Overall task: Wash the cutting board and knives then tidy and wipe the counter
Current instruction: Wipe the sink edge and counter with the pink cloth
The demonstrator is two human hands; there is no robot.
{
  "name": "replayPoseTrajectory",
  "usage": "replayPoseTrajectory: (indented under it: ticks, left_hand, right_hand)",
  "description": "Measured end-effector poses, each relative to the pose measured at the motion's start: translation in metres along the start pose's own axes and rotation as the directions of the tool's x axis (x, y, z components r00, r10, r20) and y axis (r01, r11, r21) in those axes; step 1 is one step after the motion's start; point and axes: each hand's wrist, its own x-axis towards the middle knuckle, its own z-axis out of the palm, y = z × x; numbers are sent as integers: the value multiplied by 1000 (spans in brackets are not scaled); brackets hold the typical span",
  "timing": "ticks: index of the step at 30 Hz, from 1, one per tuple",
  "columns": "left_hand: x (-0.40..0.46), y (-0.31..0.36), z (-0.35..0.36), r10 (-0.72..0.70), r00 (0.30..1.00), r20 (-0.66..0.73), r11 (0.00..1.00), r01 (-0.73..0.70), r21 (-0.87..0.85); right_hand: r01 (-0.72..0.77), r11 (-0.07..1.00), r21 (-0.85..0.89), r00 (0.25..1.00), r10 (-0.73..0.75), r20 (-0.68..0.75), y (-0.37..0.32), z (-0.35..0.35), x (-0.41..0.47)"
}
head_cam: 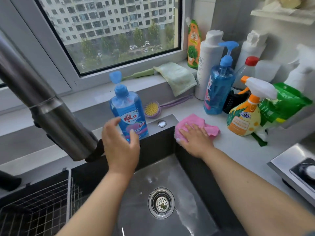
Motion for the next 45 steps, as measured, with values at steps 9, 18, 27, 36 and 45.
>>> replayPoseTrajectory:
  ticks: [9,18,27,36,45]
  left_hand:
    - [-115,-21,2,-160,893,421,986,123,115]
    - [-173,-30,-30,-217,829,515,974,153,165]
    - [-218,-40,-83,-206,817,538,972,107,210]
    - [-272,-64,-151,-166,871,463,908,-48,417]
    - [-301,-68,-182,-61,848,527,916,-162,366]
  right_hand:
    - [49,995,-91,999,-48,16,8,-1,-1]
    - [-17,994,-112,1000,17,-9,41,8,-78]
    - [-182,982,-51,982,178,-59,66,31,-193]
    - [-325,945,-50,944,320,-82,50,66,-286]
    - [-283,953,-107,958,274,-90,-48,100,-334]
